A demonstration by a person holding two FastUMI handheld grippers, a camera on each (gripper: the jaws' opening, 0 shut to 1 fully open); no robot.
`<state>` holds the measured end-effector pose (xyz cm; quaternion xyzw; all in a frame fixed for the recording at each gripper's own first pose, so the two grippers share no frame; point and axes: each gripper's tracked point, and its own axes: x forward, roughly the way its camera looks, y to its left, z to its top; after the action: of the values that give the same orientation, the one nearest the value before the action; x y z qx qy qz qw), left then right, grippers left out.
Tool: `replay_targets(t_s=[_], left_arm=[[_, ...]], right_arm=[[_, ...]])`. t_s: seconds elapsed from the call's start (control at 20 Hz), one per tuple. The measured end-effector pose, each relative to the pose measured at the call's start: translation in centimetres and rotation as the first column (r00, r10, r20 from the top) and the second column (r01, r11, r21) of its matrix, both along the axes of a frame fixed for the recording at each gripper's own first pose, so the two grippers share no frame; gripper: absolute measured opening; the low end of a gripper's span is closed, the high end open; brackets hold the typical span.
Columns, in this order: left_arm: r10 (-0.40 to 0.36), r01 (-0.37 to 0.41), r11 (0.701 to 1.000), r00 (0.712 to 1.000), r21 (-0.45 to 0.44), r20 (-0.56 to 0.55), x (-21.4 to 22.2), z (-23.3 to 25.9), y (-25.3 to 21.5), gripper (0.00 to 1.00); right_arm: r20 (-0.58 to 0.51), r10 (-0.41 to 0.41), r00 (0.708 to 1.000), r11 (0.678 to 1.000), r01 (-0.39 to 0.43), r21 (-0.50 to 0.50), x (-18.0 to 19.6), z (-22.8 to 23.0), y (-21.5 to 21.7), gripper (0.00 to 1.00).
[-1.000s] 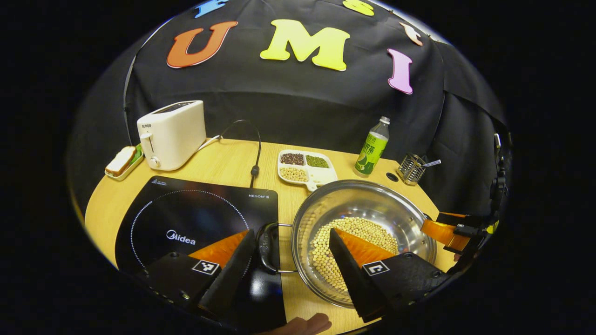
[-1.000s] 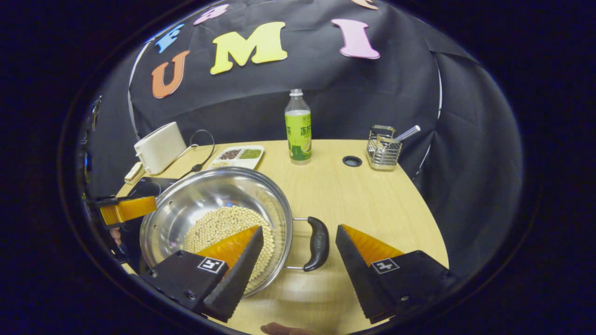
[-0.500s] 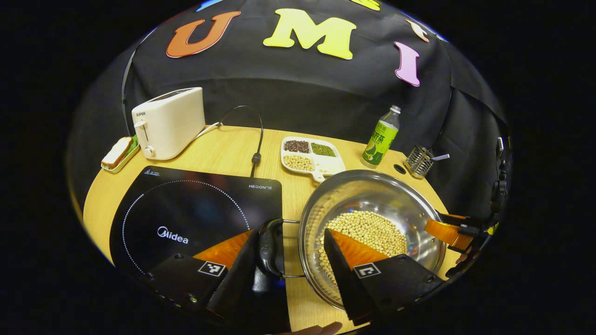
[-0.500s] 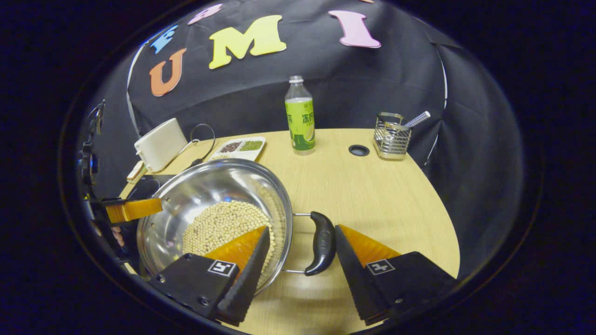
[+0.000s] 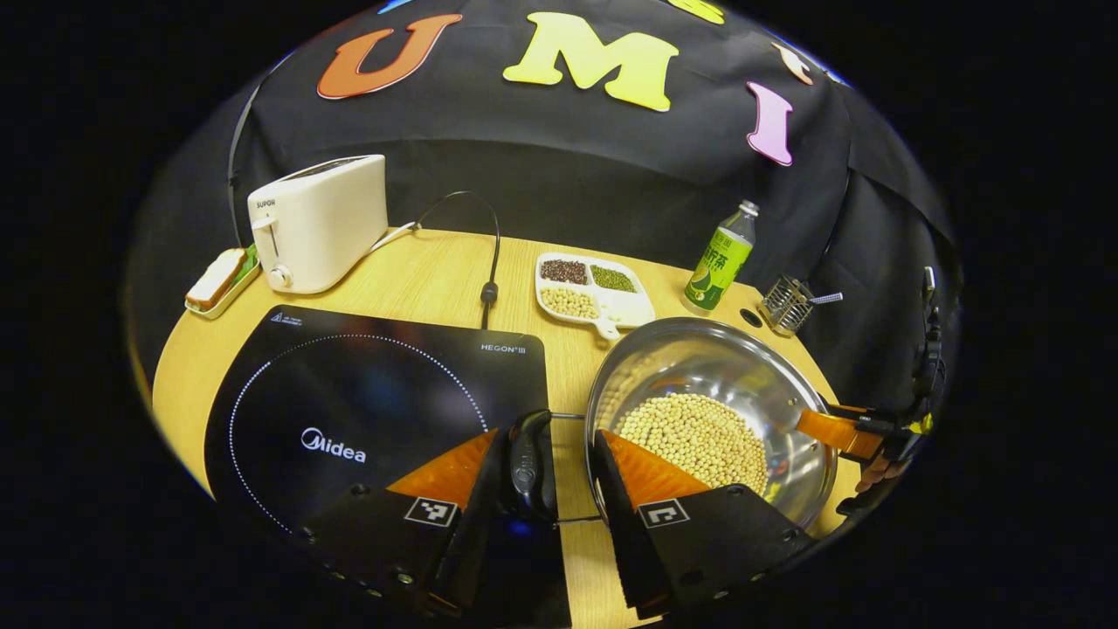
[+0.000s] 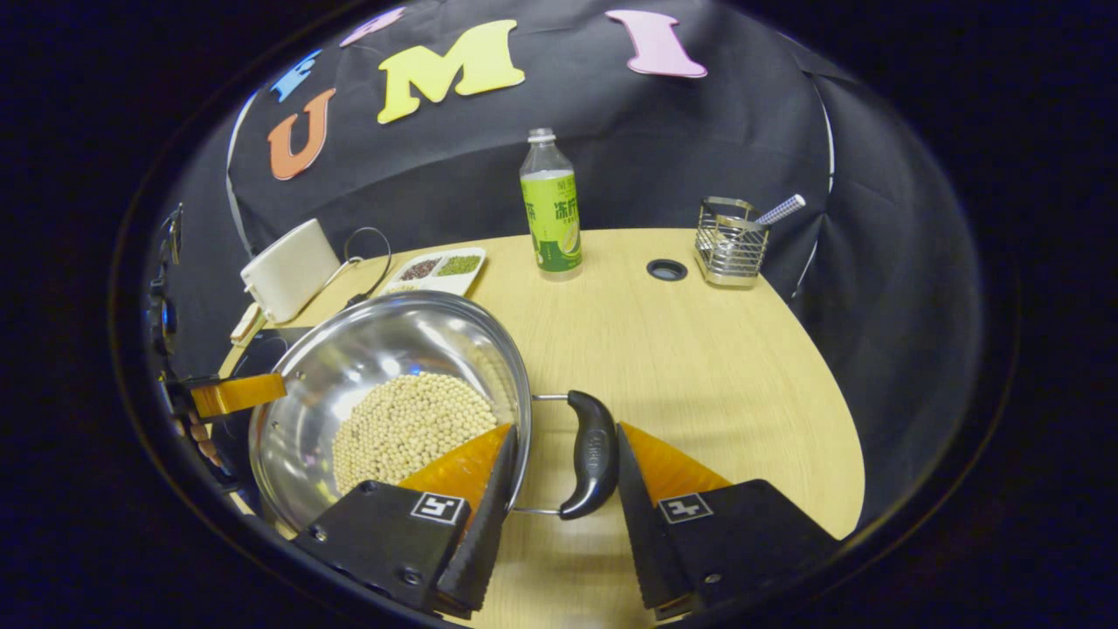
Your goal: First push the handle of the pot to place it horizontally, then grasp the pot with both hands and set it on the induction cooktop.
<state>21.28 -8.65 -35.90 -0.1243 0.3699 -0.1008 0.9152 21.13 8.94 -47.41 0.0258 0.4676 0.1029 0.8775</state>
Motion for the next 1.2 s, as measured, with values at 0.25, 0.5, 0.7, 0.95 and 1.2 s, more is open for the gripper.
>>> replay_targets(t_s=[0.25, 0.5, 0.7, 0.95, 1.2], left_arm=[[-0.052, 0.052, 0.999, 0.999, -0.007, 0.004, 0.3, -0.2, 0.0, 0.58], [-0.084, 0.085, 0.996, 0.994, 0.005, -0.062, -1.6, 0.1, 0.1, 0.52], [-0.089, 0.09, 0.996, 0.995, 0.005, -0.045, -4.2, 1.6, -0.2, 0.52], [-0.081, 0.081, 0.997, 0.997, 0.004, 0.018, -6.3, 5.0, 0.5, 0.51], [-0.069, 0.069, 0.998, 0.997, 0.0, 0.046, -7.8, 8.7, 2.3, 0.51]], right_arm=[[-0.011, -0.034, 0.999, 0.999, 0.034, -0.005, 0.0, 0.1, 0.0, 0.65], [-0.104, -0.09, 0.99, 0.995, 0.093, 0.021, -3.1, 0.9, -0.2, 0.61], [-0.127, -0.108, 0.986, 0.992, 0.115, 0.055, -5.5, 2.6, -1.1, 0.59], [-0.069, -0.098, 0.993, 0.993, 0.103, 0.064, -7.3, 6.3, -1.2, 0.58], [-0.046, -0.09, 0.995, 0.994, 0.093, 0.065, -8.7, 10.4, -0.1, 0.58]])
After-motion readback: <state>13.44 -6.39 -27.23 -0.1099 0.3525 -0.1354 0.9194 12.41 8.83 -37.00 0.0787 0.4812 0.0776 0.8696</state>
